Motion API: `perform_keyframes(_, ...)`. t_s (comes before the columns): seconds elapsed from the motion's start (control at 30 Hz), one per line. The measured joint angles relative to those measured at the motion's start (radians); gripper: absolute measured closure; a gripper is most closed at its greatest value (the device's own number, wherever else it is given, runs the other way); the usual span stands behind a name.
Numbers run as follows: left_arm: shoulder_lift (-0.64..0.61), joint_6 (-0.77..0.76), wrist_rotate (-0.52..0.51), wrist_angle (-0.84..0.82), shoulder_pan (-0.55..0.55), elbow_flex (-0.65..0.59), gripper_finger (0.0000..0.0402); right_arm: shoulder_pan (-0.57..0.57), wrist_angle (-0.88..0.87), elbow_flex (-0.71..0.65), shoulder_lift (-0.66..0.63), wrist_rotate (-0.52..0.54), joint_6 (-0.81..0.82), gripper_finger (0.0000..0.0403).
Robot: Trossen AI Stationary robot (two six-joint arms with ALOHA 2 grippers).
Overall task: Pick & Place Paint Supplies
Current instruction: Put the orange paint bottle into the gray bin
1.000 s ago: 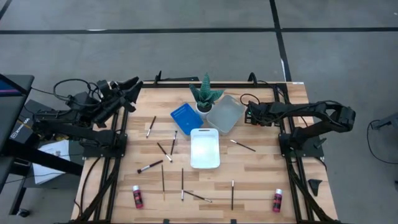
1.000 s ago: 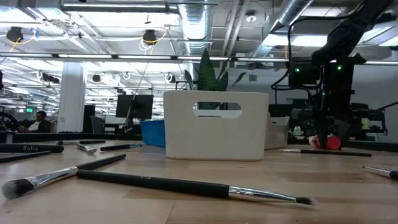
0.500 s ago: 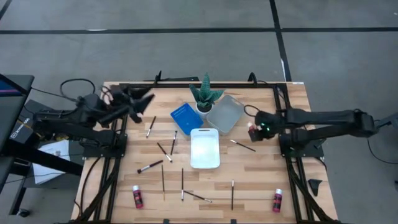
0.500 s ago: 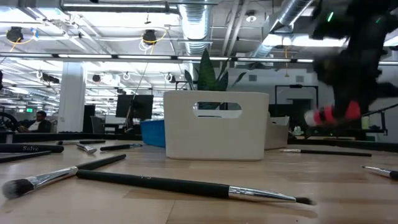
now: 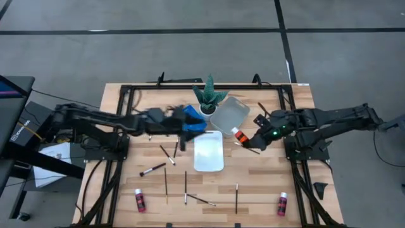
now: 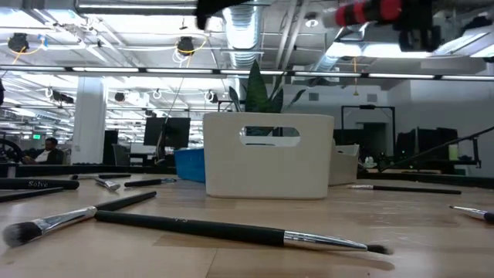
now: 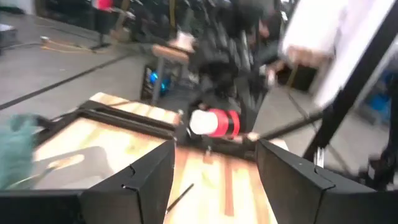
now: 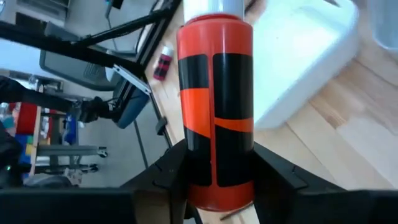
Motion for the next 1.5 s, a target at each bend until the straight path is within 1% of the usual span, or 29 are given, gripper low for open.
perform_keyframes(0.07, 0.074, 0.039, 0.052, 0.003, 0.0, 0.066, 0.018, 0.007, -0.005, 0.044, 0.057, -0.019, -0.031, 0.027)
perform_keyframes(0.17, 0.147, 0.092, 0.153, -0.012, 0.003, 0.155, 0.0169, 0.017, -0.008, 0.106, 0.142, -0.074, -0.083, 0.0269)
perform_keyframes(0.23, 0.176, 0.11, 0.201, -0.074, 0.007, 0.192, 0.0159, 0.028, -0.006, 0.151, 0.192, -0.099, -0.112, 0.0269)
perform_keyframes(0.4, 0.193, 0.103, 0.38, -0.122, 0.018, 0.222, 0.0139, 0.055, -0.006, 0.245, 0.28, -0.109, -0.181, 0.0269)
perform_keyframes(0.5, 0.191, 0.094, 0.422, -0.158, 0.018, 0.221, 0.0136, 0.058, 0.0, 0.293, 0.326, -0.14, -0.218, 0.0269)
perform_keyframes(0.57, 0.184, 0.093, 0.442, -0.154, 0.018, 0.22, 0.0136, 0.058, -0.006, 0.312, 0.351, -0.159, -0.24, 0.0269)
perform_keyframes(0.67, 0.181, 0.086, 0.443, -0.153, 0.018, 0.222, 0.0141, 0.057, -0.003, 0.326, 0.382, -0.161, -0.252, 0.0269)
perform_keyframes(0.8, 0.183, 0.084, 0.463, -0.162, 0.013, 0.221, 0.0158, 0.051, -0.001, 0.329, 0.403, -0.163, -0.256, 0.0269)
perform_keyframes(0.97, 0.183, 0.061, 0.475, -0.212, 0.012, 0.221, 0.018, 0.042, 0.021, 0.33, 0.403, -0.165, -0.257, 0.0269)
perform_keyframes(1.23, 0.181, 0.06, 0.486, -0.216, 0.021, 0.221, 0.0189, 0.01, 0.028, 0.331, 0.388, -0.186, -0.258, 0.0269)
perform_keyframes(1.5, 0.149, 0.06, 0.489, -0.233, 0.034, 0.221, 0.0231, 0.01, 0.028, 0.331, 0.387, -0.186, -0.258, 0.0269)
